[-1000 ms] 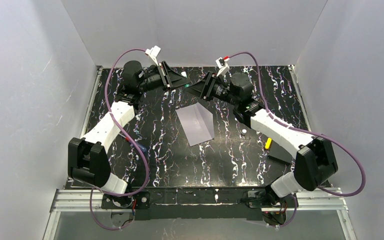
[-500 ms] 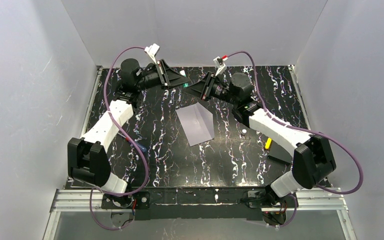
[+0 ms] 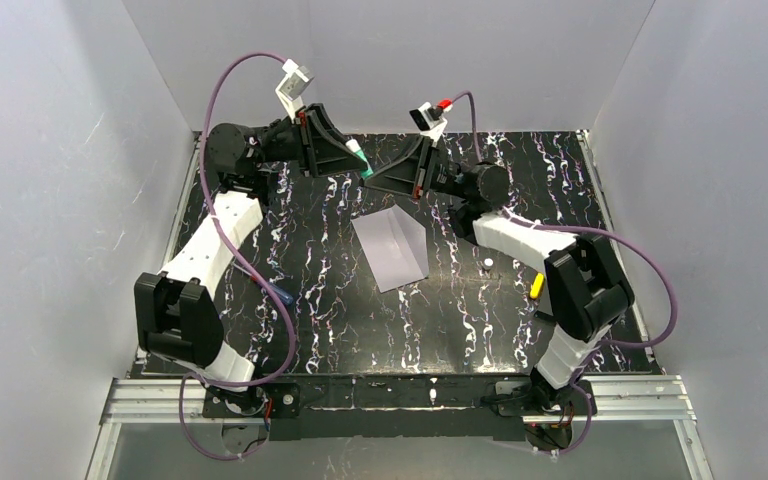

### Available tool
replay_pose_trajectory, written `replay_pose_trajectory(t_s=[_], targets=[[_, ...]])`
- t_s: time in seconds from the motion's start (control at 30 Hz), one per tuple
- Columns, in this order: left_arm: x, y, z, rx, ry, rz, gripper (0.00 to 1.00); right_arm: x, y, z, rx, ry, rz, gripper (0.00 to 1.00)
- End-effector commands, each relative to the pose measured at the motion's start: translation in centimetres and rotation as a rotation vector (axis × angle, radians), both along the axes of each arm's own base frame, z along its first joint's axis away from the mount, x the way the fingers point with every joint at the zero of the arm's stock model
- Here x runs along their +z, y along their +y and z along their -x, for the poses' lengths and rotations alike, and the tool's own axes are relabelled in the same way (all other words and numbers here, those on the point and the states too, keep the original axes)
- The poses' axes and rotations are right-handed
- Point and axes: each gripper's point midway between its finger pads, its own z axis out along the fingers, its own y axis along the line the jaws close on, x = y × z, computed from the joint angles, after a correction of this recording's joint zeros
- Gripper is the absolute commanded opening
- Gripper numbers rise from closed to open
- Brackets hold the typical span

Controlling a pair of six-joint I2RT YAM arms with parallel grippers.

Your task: Place the letter into the envelope and seal it

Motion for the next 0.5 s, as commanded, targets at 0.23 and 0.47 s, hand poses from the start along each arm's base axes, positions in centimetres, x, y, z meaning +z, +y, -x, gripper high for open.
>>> replay_pose_trajectory(t_s=[0.23,0.47], targets=[[2.2,0.8,-2.2,0.222,-0.006,0.190,0.00,-1.7,-1.5,-5.7,-0.549,-0.211,0.276,0.82],[0.8,1.6,-5.1,0.392,0.267,0.246,0.00,-1.4,-1.9,-6.8,-0.654,-0.235,0.329,0.73]])
